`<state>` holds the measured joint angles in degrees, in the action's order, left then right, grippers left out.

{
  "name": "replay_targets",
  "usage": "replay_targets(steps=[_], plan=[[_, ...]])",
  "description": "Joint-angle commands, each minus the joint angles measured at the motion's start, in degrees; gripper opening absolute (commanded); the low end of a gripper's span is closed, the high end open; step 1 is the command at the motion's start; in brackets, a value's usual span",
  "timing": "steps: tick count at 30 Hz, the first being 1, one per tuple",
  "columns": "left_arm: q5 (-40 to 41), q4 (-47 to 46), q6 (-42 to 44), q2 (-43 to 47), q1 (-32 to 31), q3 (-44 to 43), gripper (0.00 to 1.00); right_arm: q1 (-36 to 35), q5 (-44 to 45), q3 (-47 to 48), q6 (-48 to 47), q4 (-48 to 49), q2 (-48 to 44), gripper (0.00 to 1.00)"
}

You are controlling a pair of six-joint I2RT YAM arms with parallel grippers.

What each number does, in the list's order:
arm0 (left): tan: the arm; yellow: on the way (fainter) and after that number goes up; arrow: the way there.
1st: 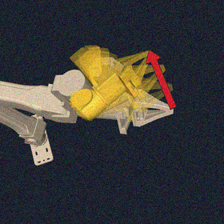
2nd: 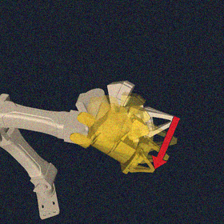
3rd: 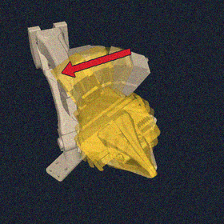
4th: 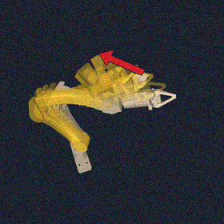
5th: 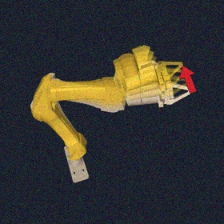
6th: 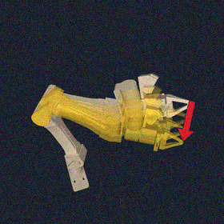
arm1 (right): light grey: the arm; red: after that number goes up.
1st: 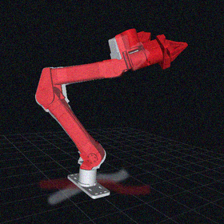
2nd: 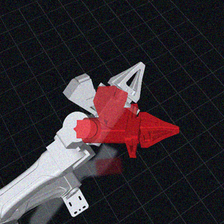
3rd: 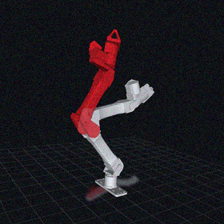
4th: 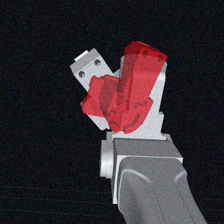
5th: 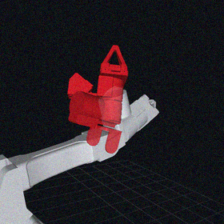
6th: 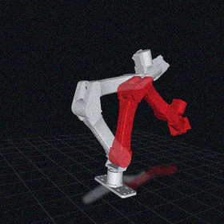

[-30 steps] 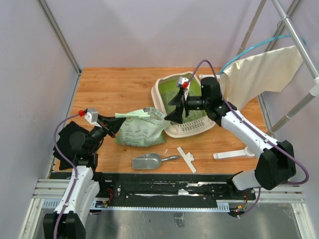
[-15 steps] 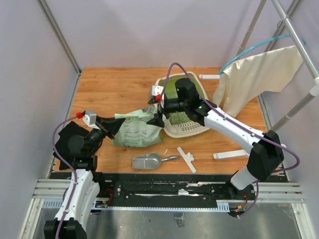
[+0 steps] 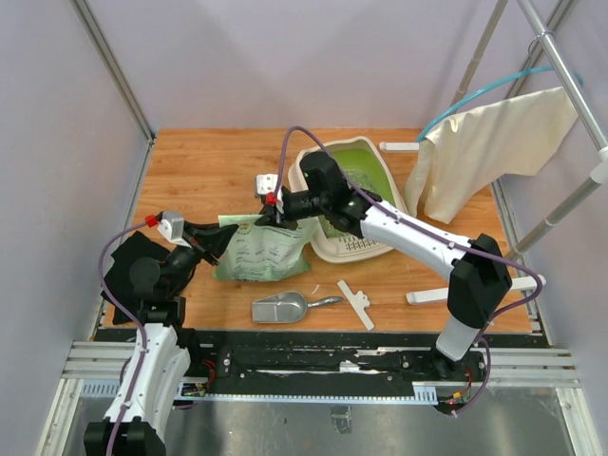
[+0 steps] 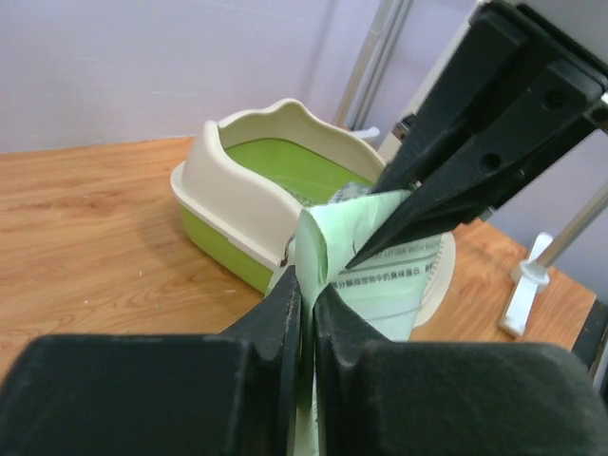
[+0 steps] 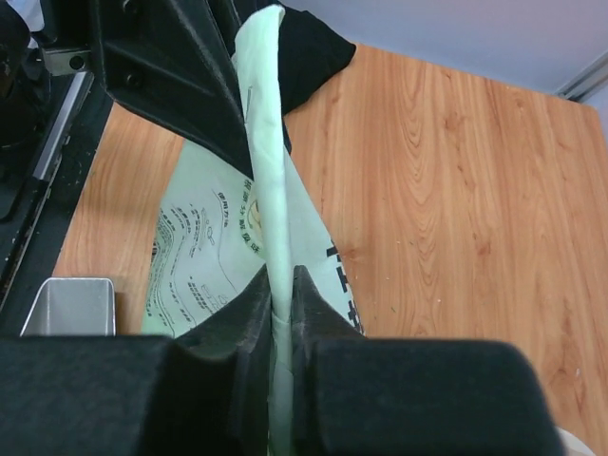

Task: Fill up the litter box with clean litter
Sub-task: Close the cat litter bag at the center of the board.

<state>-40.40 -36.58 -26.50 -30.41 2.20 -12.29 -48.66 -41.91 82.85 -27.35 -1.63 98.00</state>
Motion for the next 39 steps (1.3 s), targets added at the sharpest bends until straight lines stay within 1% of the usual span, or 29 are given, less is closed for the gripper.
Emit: replay_targets(steps=[1,3,5,7,9,11,13,16,19,21,25,28,29,30,31,32,33,34,35,36,37,39], plan=[[3.5,-4.7,2.6,2.2,0.4,-1.7,0.26,-0.1,-1.1,3.8,1.5,-1.8,-1.2,0.01],[3.7,-3.9,3.9,2.5,0.4,-1.3,0.44,0.0,-2.1,6.2,3.4,-3.8,-1.2,0.01],[1.2,-3.7,5.8,2.6,0.4,-0.9,0.6,0.2,-3.4,8.4,6.0,-5.2,-0.9,0.01],[-4.6,-3.7,9.7,2.4,0.4,-0.3,0.69,0.7,-6.5,10.7,8.6,-6.4,-0.1,0.01],[-11.6,-2.3,15.0,2.3,0.4,0.2,0.78,0.9,-8.9,14.0,10.4,-9.7,1.4,0.01],[-13.8,1.5,18.9,2.5,0.4,0.0,0.81,0.9,-11.2,17.2,10.5,-13.4,3.1,0.01],[-11.0,3.3,20.9,2.6,0.4,0.4,0.82,0.8,-12.5,19.0,10.7,-15.8,4.3,0.01],[-7.4,-1.5,20.1,2.4,0.4,1.7,0.81,0.8,-13.1,19.1,10.7,-16.3,5.0,0.01],[-5.9,-3.5,20.9,0.3,0.4,1.2,0.8,0.5,-13.8,19.6,11.2,-16.4,6.0,0.01],[-6.0,-3.6,22.2,-2.0,0.4,0.4,0.76,0.2,-14.2,20.3,11.7,-16.4,6.5,0.01],[-8.7,-2.6,23.1,-5.5,0.4,-1.5,0.58,0.1,-14.1,21.5,12.4,-16.6,7.6,0.01],[-10.4,-0.5,23.3,-5.0,0.4,-2.0,0.46,0.0,-12.8,22.1,12.9,-16.6,8.4,0.01],[-10.2,-0.4,23.2,-4.3,0.4,-1.6,0.4,0.1,-12.8,22.3,13.2,-16.5,8.6,0.01],[-9.8,-0.7,23.0,-3.6,0.4,-1.0,0.33,0.1,-12.8,22.5,13.3,-16.5,8.6,0.04],[-9.0,-1.1,22.7,-2.9,0.4,-0.4,0.23,0.0,-12.2,22.7,13.4,-16.4,8.7,0.1],[-7.9,-1.3,22.4,-2.1,0.4,0.1,0.1,0.1,-10.8,22.7,13.5,-16.4,8.4,0.15],[-6.9,-1.4,22.2,-1.3,0.4,0.6,0.02,0.1,-9.2,22.4,13.4,-16.4,8.0,0.21],[-5.7,-1.6,21.9,-0.4,0.4,1.2,0.01,0.2,-7.6,21.7,12.9,-16.5,7.3,0.32],[-4.8,-2.0,21.5,0.6,0.4,1.6,0.01,0.5,-6.2,20.6,12.0,-16.6,6.1,0.46],[-4.1,-2.3,21.2,1.3,0.4,2.0,0.01,0.9,-4.6,19.0,10.9,-16.2,4.7,0.56],[-3.8,-2.8,20.8,2.0,0.4,2.4,0.01,1.4,-3.2,17.3,9.9,-15.9,3.2,0.63],[-3.9,-4.1,19.5,2.5,0.4,2.8,0.01,3.2,-1.5,13.3,8.3,-15.5,0.0,0.69]])
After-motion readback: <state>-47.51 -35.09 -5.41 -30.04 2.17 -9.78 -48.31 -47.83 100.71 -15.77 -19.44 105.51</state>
